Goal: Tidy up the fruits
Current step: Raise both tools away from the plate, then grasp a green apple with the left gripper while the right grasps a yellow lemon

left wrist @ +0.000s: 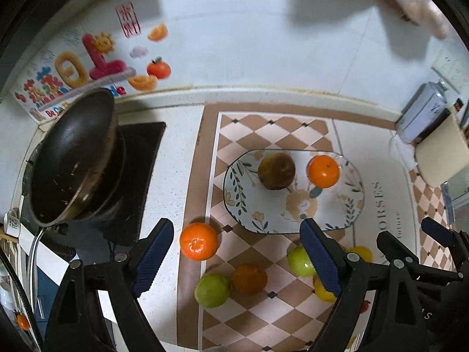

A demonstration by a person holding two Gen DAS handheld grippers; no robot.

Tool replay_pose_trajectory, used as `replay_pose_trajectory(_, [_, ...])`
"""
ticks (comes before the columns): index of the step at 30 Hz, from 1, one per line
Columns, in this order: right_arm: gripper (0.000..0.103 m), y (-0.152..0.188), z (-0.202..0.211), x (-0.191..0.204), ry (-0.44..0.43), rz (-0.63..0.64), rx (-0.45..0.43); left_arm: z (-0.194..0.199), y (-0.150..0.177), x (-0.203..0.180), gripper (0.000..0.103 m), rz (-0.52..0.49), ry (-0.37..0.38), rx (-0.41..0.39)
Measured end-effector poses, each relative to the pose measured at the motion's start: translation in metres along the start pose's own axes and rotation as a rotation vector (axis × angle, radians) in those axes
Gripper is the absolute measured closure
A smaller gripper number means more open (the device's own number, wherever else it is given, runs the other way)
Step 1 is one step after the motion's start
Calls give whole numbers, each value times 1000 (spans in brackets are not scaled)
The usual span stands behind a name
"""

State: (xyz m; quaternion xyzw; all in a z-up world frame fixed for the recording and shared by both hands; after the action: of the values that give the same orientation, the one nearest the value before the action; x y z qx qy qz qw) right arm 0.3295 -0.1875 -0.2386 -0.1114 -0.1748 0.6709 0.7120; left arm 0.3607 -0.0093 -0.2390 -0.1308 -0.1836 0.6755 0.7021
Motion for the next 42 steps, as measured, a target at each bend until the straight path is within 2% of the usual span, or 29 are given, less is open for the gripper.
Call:
replay_pose_trajectory(8, [11,19,53,12,-9,-7,-76,51,16,5,15,-4,5,-92])
replay_pose_trajectory(14, [11,30,66,19,-30,-18,-93,65,27,12,15,12,14,-106])
replay_pose_trajectory(18, [11,35,58,15,-50,-46,-76,63,30,17,15,34,21,-99])
replay_pose_trajectory(20, [11,42,44,9,-60,-68,-42,58,33,21,15,48,26,-82])
replay_pose_trajectory(23, [11,55,17,-1,-65,-97,25,40,40,31,1,66,18,-33])
replay_pose_trajectory(27, [11,81,-34,-13,-77,-138,140,6,53,51,1,94,-15,50])
replay_pose_trajectory(29, [11,93,-55,-16,-88,-159,186,-19,66,62,1,113,-26,125])
replay_pose_trajectory(33, [11,113,-87,-20,-107,-185,247,-58,93,72,1,122,-44,220])
replay_pose_trajectory(36, [17,121,-103,-21,-113,-185,276,-79,107,68,2,89,-44,257])
replay_pose_trajectory(38, [19,125,-112,-20,-105,-172,295,-92,116,61,9,39,-35,281])
replay_pose_trajectory(42, [21,127,-122,-15,-129,-161,304,-106,123,40,10,-110,-31,284])
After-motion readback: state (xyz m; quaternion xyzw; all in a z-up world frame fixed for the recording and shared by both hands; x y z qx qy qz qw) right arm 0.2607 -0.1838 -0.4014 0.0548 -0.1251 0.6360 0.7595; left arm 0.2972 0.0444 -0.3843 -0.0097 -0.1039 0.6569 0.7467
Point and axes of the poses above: each gripper's, at about its wrist camera, not at the fingertips, and z roughly against the way its jaws point, x to its left, y to its underside, the point moved 10 cm from there along -z, roughly the way its jaws point, and after that the axes turned 4 degrees about -y, right-handed, at the moved point
